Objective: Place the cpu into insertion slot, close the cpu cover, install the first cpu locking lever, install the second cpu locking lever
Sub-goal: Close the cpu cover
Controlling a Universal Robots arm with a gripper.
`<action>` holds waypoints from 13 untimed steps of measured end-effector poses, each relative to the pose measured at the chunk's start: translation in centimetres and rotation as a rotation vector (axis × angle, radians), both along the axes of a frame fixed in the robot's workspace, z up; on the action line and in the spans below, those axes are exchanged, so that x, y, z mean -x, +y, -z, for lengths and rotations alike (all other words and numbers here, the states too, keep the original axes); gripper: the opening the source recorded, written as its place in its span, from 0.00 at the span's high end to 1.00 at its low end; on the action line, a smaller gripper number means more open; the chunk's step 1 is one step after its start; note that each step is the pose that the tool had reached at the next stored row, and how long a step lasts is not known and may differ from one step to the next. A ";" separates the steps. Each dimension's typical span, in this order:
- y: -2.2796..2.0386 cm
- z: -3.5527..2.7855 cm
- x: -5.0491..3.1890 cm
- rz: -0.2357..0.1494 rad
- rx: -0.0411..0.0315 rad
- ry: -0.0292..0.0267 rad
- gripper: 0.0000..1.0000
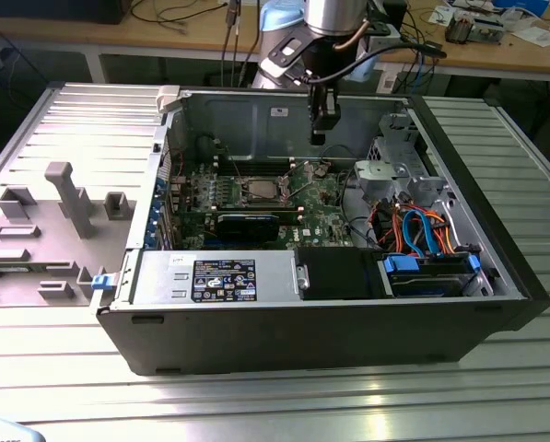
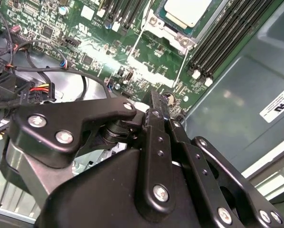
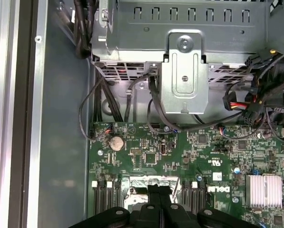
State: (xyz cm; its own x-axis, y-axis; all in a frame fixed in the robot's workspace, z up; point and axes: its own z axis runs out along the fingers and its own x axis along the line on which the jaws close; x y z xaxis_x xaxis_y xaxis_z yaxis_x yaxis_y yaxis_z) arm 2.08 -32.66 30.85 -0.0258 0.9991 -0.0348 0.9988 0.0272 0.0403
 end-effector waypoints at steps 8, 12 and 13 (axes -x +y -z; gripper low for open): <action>0.05 1.67 -1.69 0.000 0.0000 0.0140 0.89; 0.06 2.45 -2.16 0.000 0.0004 0.0300 0.89; 0.06 2.52 -2.27 0.000 0.0009 0.0436 0.89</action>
